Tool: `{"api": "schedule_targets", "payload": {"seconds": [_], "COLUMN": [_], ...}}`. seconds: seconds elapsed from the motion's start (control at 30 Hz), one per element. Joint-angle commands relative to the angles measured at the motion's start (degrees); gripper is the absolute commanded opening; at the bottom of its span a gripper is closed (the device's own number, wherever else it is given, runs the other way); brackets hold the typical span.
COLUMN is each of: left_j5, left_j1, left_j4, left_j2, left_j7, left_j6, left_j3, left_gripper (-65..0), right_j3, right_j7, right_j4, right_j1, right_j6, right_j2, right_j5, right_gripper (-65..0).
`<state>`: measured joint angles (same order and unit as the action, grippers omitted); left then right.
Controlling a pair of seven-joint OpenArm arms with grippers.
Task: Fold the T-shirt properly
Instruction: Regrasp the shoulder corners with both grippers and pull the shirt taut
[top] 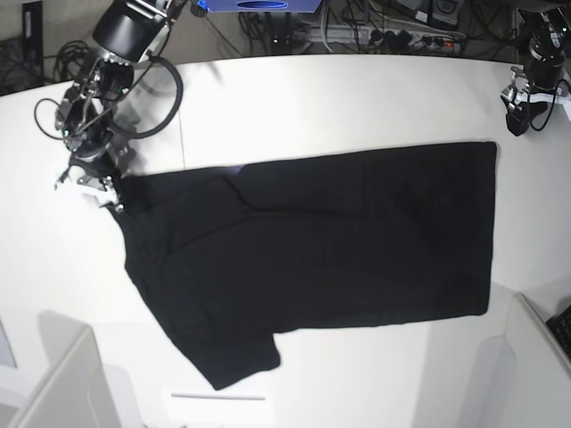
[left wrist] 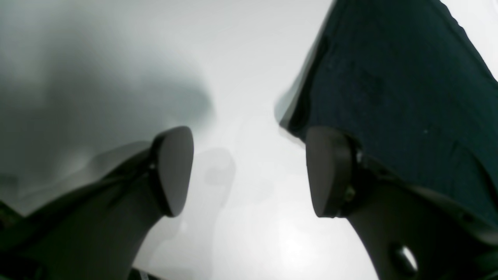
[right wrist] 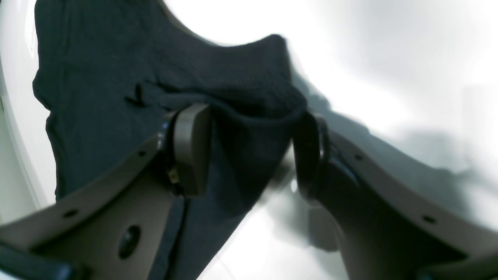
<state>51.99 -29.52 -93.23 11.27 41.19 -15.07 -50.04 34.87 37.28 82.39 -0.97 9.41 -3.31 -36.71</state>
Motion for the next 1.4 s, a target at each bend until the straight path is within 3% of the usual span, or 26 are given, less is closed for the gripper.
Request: {"api": "schedule_targets", "payload": {"seconds": [0.0, 0.23, 0.5, 0.6, 0.73, 1.23, 1.3, 1.37], "left_j5": [0.89, 0.98, 0.89, 0.89, 0.89, 0.89, 0.89, 0.89], "left_j1": [0.55, 4.42, 7.06, 9.08, 11.36, 15.67, 16.2, 16.37], "left_j4": [-0.7, 3.78, 6.86, 9.32, 11.69, 15.91, 18.02, 19.69], "left_j2": [0.91, 0.91, 1.35, 1.35, 1.26, 1.08, 1.17, 1.35], "left_j7": [-1.06, -1.06, -1.06, -1.06, -1.06, -1.06, -1.06, -1.06], "left_j6": [-0.45, -0.45, -0.45, -0.45, -0.45, -0.18, -0.18, -0.18], "left_j3": [-0.29, -0.2, 5.51, 6.13, 6.31, 11.49, 11.49, 11.49], "left_gripper": [-21.1, -21.1, -21.1, -21.1, -21.1, -21.2, -25.2, -35.2], "right_j3": [-0.37, -3.27, -3.27, -3.36, -3.36, -3.0, -3.0, -3.0], "right_j7": [2.42, 1.98, 2.15, 2.33, 2.42, 2.42, 2.42, 2.42], "right_j4": [-0.41, -0.59, -0.68, -0.68, -0.68, -0.68, -0.68, -0.68], "right_j1": [-0.39, -0.65, -0.65, -0.65, -0.65, -0.65, -0.65, -0.74], "right_j6": [1.01, 0.92, 0.92, 0.92, 0.92, 0.92, 0.92, 0.92], "right_j2": [-0.25, -0.16, -0.07, -0.07, -0.07, -0.07, -0.07, -0.07], "right_j5": [0.8, 0.8, 0.8, 0.8, 0.8, 0.8, 0.8, 0.8], "right_gripper": [-32.9, -33.3, -34.5, -44.9, -65.0, -65.0, -65.0, -65.0]}}
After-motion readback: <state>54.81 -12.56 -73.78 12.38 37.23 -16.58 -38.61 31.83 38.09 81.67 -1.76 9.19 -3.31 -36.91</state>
